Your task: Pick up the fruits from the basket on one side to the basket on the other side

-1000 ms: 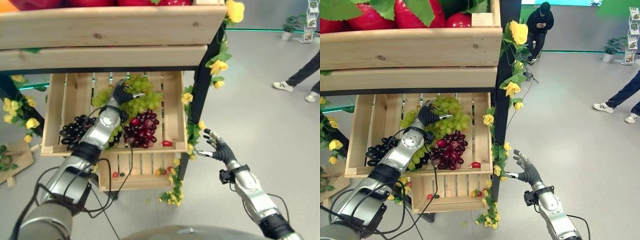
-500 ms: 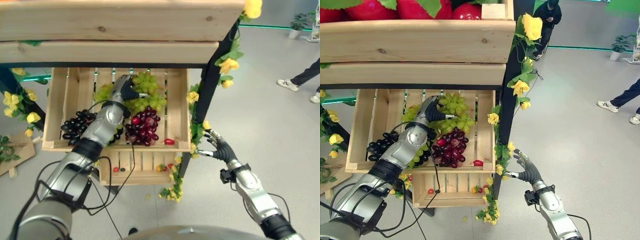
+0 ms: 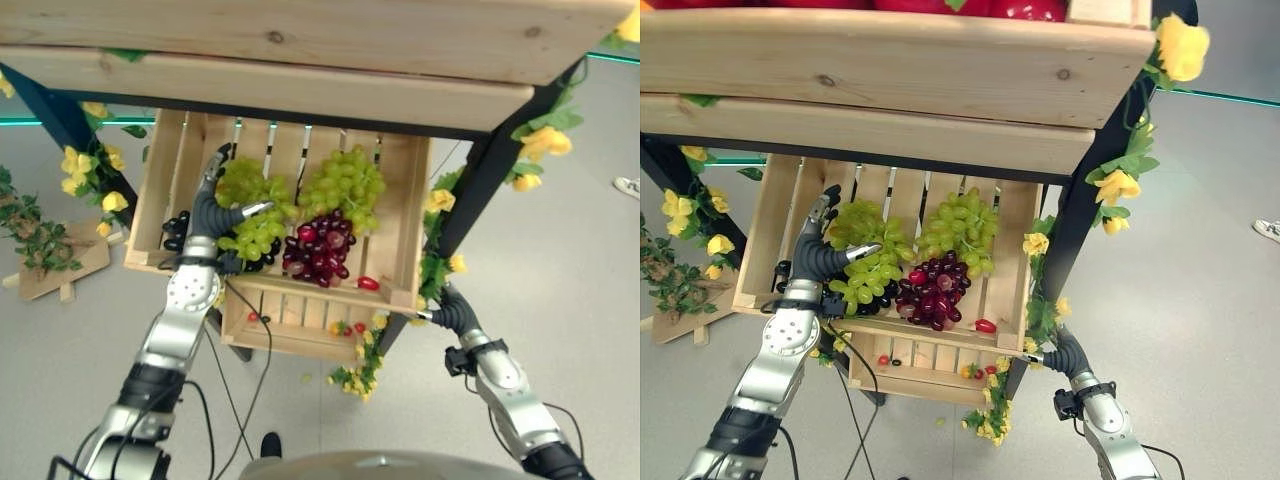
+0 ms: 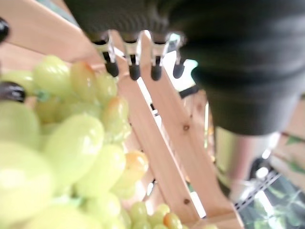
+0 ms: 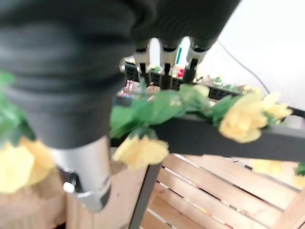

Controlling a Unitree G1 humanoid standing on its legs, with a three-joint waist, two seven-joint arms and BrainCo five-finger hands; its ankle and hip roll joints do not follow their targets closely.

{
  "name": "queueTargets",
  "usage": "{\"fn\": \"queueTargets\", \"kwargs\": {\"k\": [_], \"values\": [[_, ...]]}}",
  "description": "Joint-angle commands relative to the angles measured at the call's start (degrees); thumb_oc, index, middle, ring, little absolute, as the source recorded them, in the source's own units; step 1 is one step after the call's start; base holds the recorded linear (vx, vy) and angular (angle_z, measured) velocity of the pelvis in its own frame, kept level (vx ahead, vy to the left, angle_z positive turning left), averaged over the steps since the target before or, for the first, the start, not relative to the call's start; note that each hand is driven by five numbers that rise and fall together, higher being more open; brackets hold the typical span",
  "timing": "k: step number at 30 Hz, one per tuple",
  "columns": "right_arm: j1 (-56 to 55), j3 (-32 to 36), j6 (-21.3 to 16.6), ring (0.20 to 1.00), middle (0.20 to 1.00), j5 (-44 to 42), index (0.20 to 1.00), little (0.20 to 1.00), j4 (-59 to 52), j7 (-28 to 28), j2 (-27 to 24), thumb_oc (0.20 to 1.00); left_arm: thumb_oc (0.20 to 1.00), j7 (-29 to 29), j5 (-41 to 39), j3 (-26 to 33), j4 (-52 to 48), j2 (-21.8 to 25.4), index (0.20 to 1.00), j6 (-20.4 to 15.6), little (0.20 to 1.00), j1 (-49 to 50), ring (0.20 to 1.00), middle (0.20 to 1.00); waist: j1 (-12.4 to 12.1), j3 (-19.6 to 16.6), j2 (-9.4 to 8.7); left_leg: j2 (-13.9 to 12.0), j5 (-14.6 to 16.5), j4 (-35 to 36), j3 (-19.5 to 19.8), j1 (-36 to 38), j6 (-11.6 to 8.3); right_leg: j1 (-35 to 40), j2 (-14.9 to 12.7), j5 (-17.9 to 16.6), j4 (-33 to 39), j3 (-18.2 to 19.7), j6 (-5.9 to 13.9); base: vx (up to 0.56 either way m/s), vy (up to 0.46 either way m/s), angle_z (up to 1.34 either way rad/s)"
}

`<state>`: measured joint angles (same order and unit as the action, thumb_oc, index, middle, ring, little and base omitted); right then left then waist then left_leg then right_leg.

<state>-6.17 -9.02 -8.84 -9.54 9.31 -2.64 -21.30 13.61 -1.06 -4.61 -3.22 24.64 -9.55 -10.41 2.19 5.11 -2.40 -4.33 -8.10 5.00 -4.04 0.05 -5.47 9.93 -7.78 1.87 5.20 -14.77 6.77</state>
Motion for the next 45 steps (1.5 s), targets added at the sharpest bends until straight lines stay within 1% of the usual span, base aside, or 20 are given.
{"fn": "queueTargets", "kwargs": {"k": [1, 4, 12, 14, 15, 17, 18, 19, 20, 21, 22, 23, 24, 33, 34, 35, 36, 37, 39, 45], "values": [[1.42, 3.12, -4.47, 1.000, 1.000, 0.99, 1.000, 1.000, -3.83, 0.88, 0.91, 1.000, 1.000, -0.87, -7.67, 3.04, -1.18, -0.26, 1.000, -5.29, 1.000, -0.20, 1.000, 1.000, -0.21, -1.13, -1.96, -0.52, 9.19, -6.97, 0.17, 0.08, 1.65, -1.88, -2.90, 0.57, -3.70, -0.73, 2.89, 0.01, -0.004, 0.18], [0.99, 3.20, -4.75, 1.000, 1.000, 0.75, 1.000, 1.000, -3.65, 0.94, 0.97, 1.000, 1.000, -0.37, -7.27, 3.82, -3.30, -0.20, 1.000, -5.75, 1.000, 1.13, 1.000, 1.000, -0.45, -1.22, -2.04, -0.51, 9.19, -7.02, 0.47, 0.00, 1.63, -1.72, -2.89, 0.60, -3.56, -0.99, 2.80, 0.01, -0.006, 0.16], [-0.07, 3.63, -5.19, 1.000, 1.000, -0.21, 1.000, 1.000, -3.22, 0.57, 1.71, 1.000, 1.000, -4.42, -15.51, 5.81, -10.01, -1.16, 1.000, -8.59, 1.000, 7.07, 1.000, 1.000, -1.78, -1.08, -2.13, -0.26, 9.03, -7.41, 1.69, -0.79, 1.61, -1.68, -2.90, 0.90, -3.95, -1.86, 2.56, 0.00, -0.003, 0.01], [-0.12, 3.43, -5.39, 1.000, 1.000, -0.55, 1.000, 1.000, -2.98, 0.42, 1.98, 1.000, 0.598, -5.15, -16.06, 6.40, -12.34, -1.13, 0.598, -9.22, 0.598, 8.46, 0.598, 0.598, -2.27, -1.02, -2.09, -0.26, 9.02, -7.50, 2.20, -0.99, 1.60, -1.65, -2.87, 0.99, -3.97, -2.14, 2.53, 0.00, -0.020, 0.06], [-0.21, 3.27, -5.40, 1.000, 1.000, -0.89, 1.000, 1.000, -2.83, 0.32, 2.17, 1.000, 0.498, -6.11, -17.73, 6.76, -13.87, -1.24, 0.498, -9.59, 0.498, 9.29, 0.498, 0.498, -2.59, -0.97, -2.06, -0.24, 8.96, -7.61, 2.47, -1.20, 1.58, -1.58, -2.89, 1.03, -3.98, -2.34, 2.53, -0.01, -0.022, 0.13], [-0.45, 2.83, -5.50, 1.000, 1.000, -1.07, 1.000, 1.000, -2.54, -0.07, 2.43, 1.000, 0.413, -7.30, -19.11, 7.44, -15.70, -0.93, 0.413, -10.13, 0.413, 11.13, 0.413, 0.413, -3.56, -0.83, -1.85, -0.12, 8.72, -7.73, 3.43, -1.68, 1.44, -1.45, -2.92, 1.31, -4.15, -3.12, 2.35, -0.02, -0.022, 0.17], [-0.46, 2.81, -5.51, 1.000, 1.000, -1.07, 1.000, 1.000, -2.52, -0.07, 2.44, 1.000, 0.423, -7.31, -19.12, 7.48, -15.78, -0.92, 0.423, -10.09, 0.423, 11.21, 0.423, 0.423, -3.47, -0.86, -1.86, -0.12, 8.70, -7.75, 3.51, -1.72, 1.43, -1.45, -2.92, 1.33, -4.15, -3.20, 2.34, -0.02, -0.029, 0.17], [-0.53, 2.65, -5.59, 1.000, 1.000, -1.21, 1.000, 1.000, -2.67, -0.32, 2.61, 1.000, 0.200, -8.06, -20.19, 7.96, -17.01, -0.85, 0.200, -10.49, 0.200, 11.99, 0.200, 0.200, -4.36, -0.76, -1.74, 0.02, 8.42, -7.71, 4.35, -2.14, 1.26, -1.30, -2.92, 1.55, -4.30, -4.14, 2.19, -0.01, -0.026, 0.24], [-0.53, 2.59, -5.61, 1.000, 1.000, -1.25, 1.000, 1.000, -2.74, -0.36, 2.45, 1.000, 0.200, -8.67, -21.18, 8.06, -17.43, -0.71, 0.200, -10.48, 0.200, 12.36, 0.200, 0.200, -4.74, -0.72, -1.64, 0.11, 8.26, -7.74, 4.95, -2.44, 1.18, -1.14, -2.91, 1.72, -4.38, -4.77, 2.08, -0.01, -0.036, 0.39], [-0.59, 2.60, -5.66, 1.000, 1.000, -1.31, 1.000, 1.000, -2.67, -0.39, 2.49, 1.000, 0.357, -8.94, -21.40, 8.20, -17.68, -0.62, 0.357, -10.42, 0.357, 12.60, 0.357, 0.357, -5.13, -0.64, -1.59, 0.26, 8.16, -7.89, 5.60, -2.75, 1.09, -0.96, -2.87, 1.90, -4.45, -5.38, 2.00, 0.00, -0.021, 0.43], [-0.58, 2.61, -5.68, 1.000, 1.000, -1.32, 1.000, 1.000, -2.64, -0.40, 2.50, 1.000, 0.451, -8.96, -21.41, 8.20, -17.74, -0.62, 0.451, -10.39, 0.451, 12.63, 0.451, 0.451, -5.01, -0.65, -1.60, 0.28, 8.17, -7.94, 5.74, -2.81, 1.08, -0.92, -2.87, 1.92, -4.45, -5.51, 2.00, -0.02, -0.025, 0.39], [-0.60, 2.66, -5.70, 1.000, 1.000, -1.38, 1.000, 1.000, -2.77, -0.42, 2.46, 1.000, 0.774, -9.19, -21.72, 8.31, -18.24, -0.45, 0.774, -10.53, 0.774, 12.78, 0.774, 0.774, -5.45, -0.54, -1.58, 0.45, 8.05, -8.10, 6.50, -3.20, 0.93, -0.70, -2.86, 2.11, -4.59, -6.29, 1.92, -0.02, -0.029, 0.30], [-0.73, 2.81, -5.77, 1.000, 1.000, -1.48, 1.000, 1.000, -2.80, -0.45, 2.46, 1.000, 1.000, -9.55, -21.88, 8.27, -18.61, -0.36, 1.000, -10.49, 1.000, 13.04, 1.000, 1.000, -5.94, -0.50, -1.54, 0.60, 7.88, -8.18, 7.38, -3.59, 0.76, -0.43, -2.85, 2.33, -4.67, -7.20, 1.81, -0.02, -0.037, 0.30], [-2.39, 5.57, -6.75, 1.000, 1.000, -1.61, 1.000, 1.000, -2.98, 0.59, 1.83, 1.000, 1.000, -11.78, -24.95, 8.45, -20.42, -0.81, 1.000, -10.59, 1.000, 13.82, 1.000, 1.000, -12.54, 1.21, -1.14, 2.67, 5.29, -10.15, 19.03, -9.28, -2.32, 1.33, -1.92, 6.63, -8.82, -19.47, -0.42, -0.03, -0.057, 0.63], [-2.39, 5.60, -6.76, 1.000, 1.000, -1.61, 1.000, 1.000, -2.97, 0.59, 1.82, 1.000, 1.000, -11.78, -24.94, 8.43, -20.45, -0.83, 1.000, -10.57, 1.000, 13.82, 1.000, 1.000, -12.35, 1.17, -1.13, 2.73, 5.30, -10.25, 19.25, -9.43, -2.35, 1.31, -1.92, 6.71, -8.90, -19.69, -0.43, 0.01, -0.136, 0.87], [-2.49, 5.73, -6.93, 1.000, 1.000, -1.43, 1.000, 1.000, -2.89, 0.77, 1.50, 1.000, 1.000, -11.81, -25.20, 8.77, -20.59, -1.14, 1.000, -10.80, 1.000, 13.70, 1.000, 1.000, -13.38, 1.21, -1.31, 2.70, 6.14, -10.27, 20.89, -9.47, -3.09, 1.80, -1.00, 8.85, -9.55, -20.42, -0.83, -0.02, -0.037, 0.73], [-2.50, 5.82, -6.96, 1.000, 1.000, -1.42, 1.000, 1.000, -2.85, 0.82, 1.55, 1.000, 1.000, -11.83, -25.22, 8.68, -20.69, -1.11, 1.000, -10.79, 1.000, 13.71, 1.000, 1.000, -13.54, 1.45, -0.97, 3.04, 5.01, -10.55, 21.06, -10.00, -2.87, 1.39, -1.35, 7.72, -9.76, -21.48, -0.91, 0.04, -0.133, 0.80], [-2.40, 5.81, -6.98, 1.000, 1.000, -1.37, 1.000, 1.000, -2.68, 0.87, 1.33, 1.000, 1.000, -11.51, -24.73, 9.25, -21.19, -1.12, 1.000, -11.09, 1.000, 13.57, 1.000, 1.000, -14.67, 1.55, -1.12, 2.77, 6.17, -10.93, 22.38, -9.97, -3.41, 1.72, -1.07, 10.11, -11.60, -22.07, -1.20, -0.01, -0.031, 0.59], [-2.24, 5.93, -7.08, 1.000, 1.000, -1.34, 1.000, 1.000, -2.55, 1.00, 1.19, 1.000, 1.000, -11.34, -24.67, 9.20, -21.35, -1.09, 1.000, -11.17, 1.000, 13.39, 1.000, 1.000, -15.19, 1.86, -1.00, 3.01, 6.02, -11.45, 23.47, -10.48, -3.57, 1.34, -1.28, 11.06, -13.26, -23.01, -1.55, 0.02, -0.071, 0.40], [-1.20, 7.22, -7.32, 1.000, 1.000, -1.45, 1.000, 1.000, -1.96, 2.05, 0.19, 1.000, 1.000, -11.35, -24.02, 8.28, -20.15, -0.87, 1.000, -11.06, 1.000, 13.39, 1.000, 1.000, -16.89, 3.14, 0.46, 3.56, 4.93, -12.39, 28.31, -12.05, -4.64, -0.21, -1.75, 14.82, -19.39, -27.37, -3.26, -0.03, -0.022, 0.39]]}}
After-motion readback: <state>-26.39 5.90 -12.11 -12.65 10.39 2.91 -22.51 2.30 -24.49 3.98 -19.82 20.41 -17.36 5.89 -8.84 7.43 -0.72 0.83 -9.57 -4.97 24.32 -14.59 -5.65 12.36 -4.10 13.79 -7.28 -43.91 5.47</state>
